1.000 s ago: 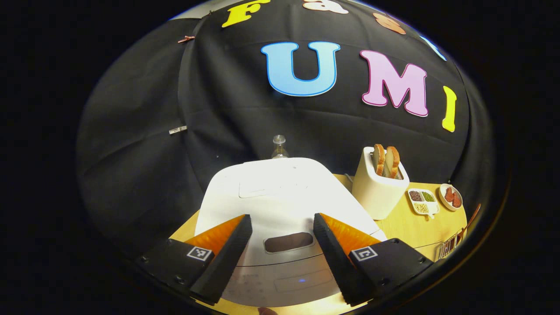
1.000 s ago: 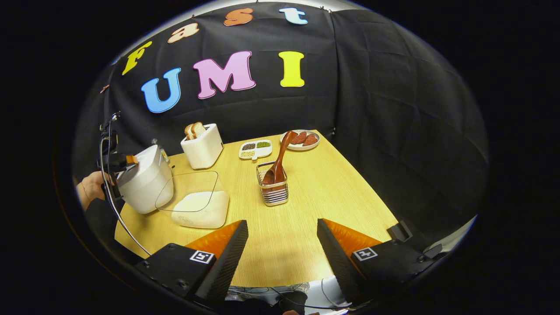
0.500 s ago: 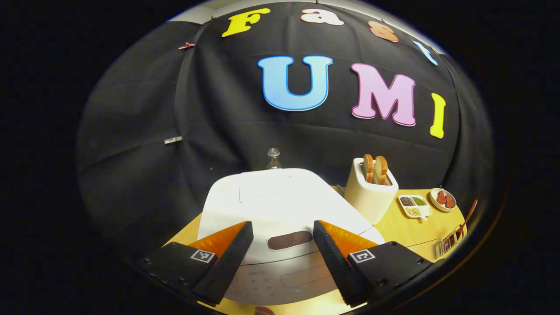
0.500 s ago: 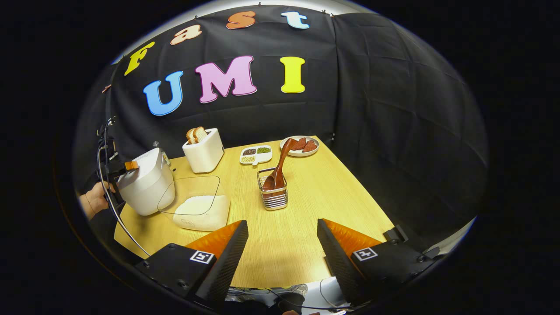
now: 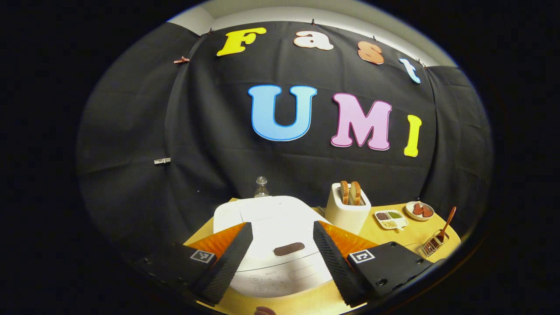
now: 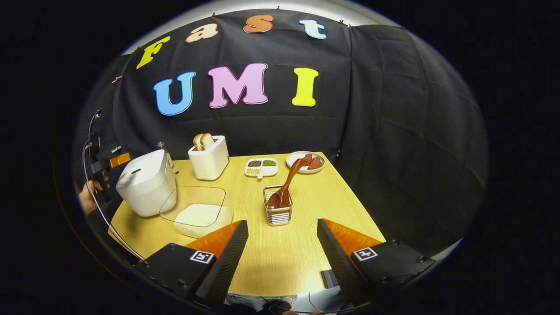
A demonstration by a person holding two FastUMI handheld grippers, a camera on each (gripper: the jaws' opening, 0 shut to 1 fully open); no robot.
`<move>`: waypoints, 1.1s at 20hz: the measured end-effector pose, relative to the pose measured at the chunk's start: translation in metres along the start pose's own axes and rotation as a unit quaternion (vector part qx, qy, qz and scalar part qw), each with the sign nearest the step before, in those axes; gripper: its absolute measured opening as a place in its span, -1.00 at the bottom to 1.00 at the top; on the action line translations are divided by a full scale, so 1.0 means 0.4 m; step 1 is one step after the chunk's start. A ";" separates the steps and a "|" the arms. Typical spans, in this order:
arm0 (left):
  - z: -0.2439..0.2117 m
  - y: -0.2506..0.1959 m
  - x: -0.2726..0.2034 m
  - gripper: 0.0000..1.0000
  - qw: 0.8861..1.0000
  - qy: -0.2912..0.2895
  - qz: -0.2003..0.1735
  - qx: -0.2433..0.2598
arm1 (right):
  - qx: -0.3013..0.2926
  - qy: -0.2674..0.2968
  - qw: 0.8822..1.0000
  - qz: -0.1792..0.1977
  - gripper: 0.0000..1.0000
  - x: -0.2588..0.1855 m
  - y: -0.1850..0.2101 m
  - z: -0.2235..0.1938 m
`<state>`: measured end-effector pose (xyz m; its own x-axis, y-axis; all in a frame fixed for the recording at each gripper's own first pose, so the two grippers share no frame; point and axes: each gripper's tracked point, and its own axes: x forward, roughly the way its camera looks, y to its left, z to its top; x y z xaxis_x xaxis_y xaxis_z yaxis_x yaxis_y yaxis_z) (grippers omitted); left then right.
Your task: Close the left gripper, press the button to open the rice cooker; take a wooden spoon from the chopstick holder with the right hand, scoop a spoonful of rice and pour it into the rice cooker, then put the wooden spoon back into the chopstick holder.
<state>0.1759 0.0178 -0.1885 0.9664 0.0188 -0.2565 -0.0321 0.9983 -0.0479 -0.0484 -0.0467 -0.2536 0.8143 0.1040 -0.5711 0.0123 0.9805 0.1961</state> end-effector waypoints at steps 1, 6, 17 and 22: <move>0.006 0.001 -0.018 0.92 1.000 -0.003 -0.006 0.001 | 0.000 -0.006 1.000 0.003 0.98 0.004 0.014 0.017; 0.026 0.004 -0.119 0.92 0.999 -0.016 -0.032 0.003 | -0.013 -0.028 0.999 0.020 0.97 0.013 0.079 0.071; 0.099 0.052 -0.344 0.91 0.995 -0.052 -0.088 -0.008 | -0.033 -0.070 0.996 0.054 0.99 -0.002 0.234 0.142; 0.102 0.078 -0.445 0.89 0.994 -0.061 -0.090 -0.018 | -0.051 -0.104 0.991 0.071 0.99 -0.042 0.285 0.214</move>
<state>0.0132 0.0478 -0.1049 0.9809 -0.1511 -0.1226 0.1367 0.9836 -0.1179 -0.0109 0.0491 -0.1533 0.9060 0.2158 -0.3640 -0.1607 0.9712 0.1758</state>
